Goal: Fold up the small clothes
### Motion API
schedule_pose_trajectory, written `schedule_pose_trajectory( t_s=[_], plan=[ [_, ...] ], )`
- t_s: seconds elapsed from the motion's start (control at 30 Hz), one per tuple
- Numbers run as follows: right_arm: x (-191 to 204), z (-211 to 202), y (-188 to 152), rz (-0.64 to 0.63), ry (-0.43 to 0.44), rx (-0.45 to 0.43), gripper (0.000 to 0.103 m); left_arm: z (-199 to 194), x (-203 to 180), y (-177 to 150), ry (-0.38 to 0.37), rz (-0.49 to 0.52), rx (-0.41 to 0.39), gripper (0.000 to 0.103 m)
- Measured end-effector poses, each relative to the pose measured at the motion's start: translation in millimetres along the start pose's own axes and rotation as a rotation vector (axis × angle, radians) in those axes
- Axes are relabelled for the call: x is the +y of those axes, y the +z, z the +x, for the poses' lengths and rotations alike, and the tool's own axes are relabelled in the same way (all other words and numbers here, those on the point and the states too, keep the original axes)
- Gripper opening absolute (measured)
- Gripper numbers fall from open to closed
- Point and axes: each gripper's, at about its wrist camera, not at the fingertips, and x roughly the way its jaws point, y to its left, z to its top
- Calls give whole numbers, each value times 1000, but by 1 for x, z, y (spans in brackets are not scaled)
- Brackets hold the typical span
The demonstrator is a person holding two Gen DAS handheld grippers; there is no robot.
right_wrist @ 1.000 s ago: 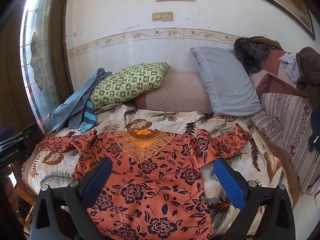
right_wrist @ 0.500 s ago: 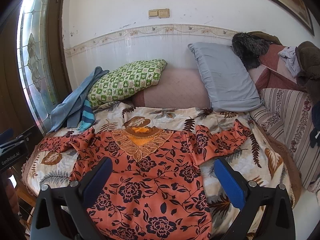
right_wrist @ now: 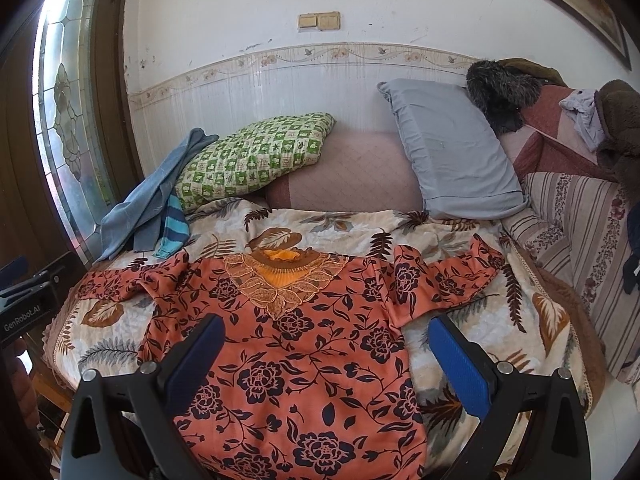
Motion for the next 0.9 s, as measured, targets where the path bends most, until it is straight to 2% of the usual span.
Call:
schedule_pose_trajectory(
  t_s=[0.33,0.6,0.77,0.9],
  plan=[
    [-3,16,-1,-41,-32,41,102,15,-6,-4,6,13,11,103],
    [-24,45,1,-66,-93,66,102,50,-29,0,10,46,43,103],
    [-76,75,1,-12,-176,60,102,104,-56,-3,-61,43,84,103],
    [-149,106,-6,109,-291,110,102,171,-85,-7,-131,9,156,103]
  ],
)
